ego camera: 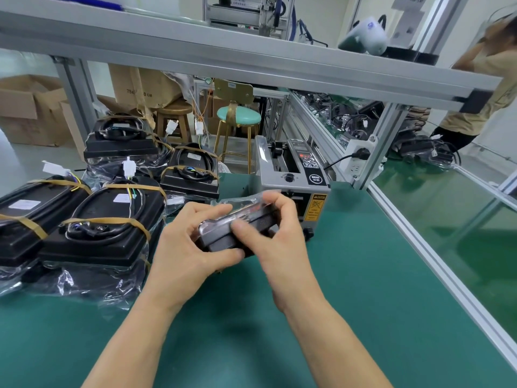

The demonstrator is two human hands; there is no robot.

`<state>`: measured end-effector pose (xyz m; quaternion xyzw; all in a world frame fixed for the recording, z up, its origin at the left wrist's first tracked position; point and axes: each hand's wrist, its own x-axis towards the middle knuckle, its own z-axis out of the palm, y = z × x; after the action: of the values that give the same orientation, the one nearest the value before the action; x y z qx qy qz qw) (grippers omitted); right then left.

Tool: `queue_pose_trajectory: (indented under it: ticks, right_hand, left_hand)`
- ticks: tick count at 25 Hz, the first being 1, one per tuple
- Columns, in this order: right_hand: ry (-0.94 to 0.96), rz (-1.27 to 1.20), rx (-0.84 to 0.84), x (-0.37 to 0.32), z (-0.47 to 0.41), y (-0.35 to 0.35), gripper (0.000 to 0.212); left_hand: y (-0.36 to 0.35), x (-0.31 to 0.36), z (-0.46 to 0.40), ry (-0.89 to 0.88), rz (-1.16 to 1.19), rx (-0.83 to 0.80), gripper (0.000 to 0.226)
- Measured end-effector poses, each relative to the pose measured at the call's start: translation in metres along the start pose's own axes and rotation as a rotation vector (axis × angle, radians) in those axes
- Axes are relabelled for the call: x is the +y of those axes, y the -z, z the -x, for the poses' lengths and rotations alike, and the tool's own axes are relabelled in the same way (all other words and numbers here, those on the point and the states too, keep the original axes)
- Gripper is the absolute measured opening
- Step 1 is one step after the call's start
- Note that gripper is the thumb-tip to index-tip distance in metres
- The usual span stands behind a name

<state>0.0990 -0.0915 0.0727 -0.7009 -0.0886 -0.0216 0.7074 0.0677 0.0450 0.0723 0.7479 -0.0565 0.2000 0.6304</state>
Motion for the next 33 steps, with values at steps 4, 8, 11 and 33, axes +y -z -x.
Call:
queue_pose_trajectory:
  ticks: [4, 8, 11, 33]
  right_hand:
    - [-0.050, 0.089, -0.118, -0.004, -0.014, 0.023, 0.077]
    - [-0.052, 0.133, -0.415, 0.007, -0.001, 0.047, 0.094]
    - [0.056, 0.135, -0.467, 0.010, 0.014, 0.046, 0.076]
    - [0.049, 0.535, -0.536, 0.001, -0.007, 0.075, 0.055]
  left_hand:
    - [0.020, -0.006, -0.009, 0.048, 0.226, -0.017, 0.055]
    - [0.040, -0.017, -0.009, 0.149, 0.768, -0.004, 0.051]
    - [0.033, -0.027, -0.003, 0.252, 1.142, -0.167, 0.045]
    - [0.055, -0.028, 0.013, 0.097, 0.173, -0.206, 0.021]
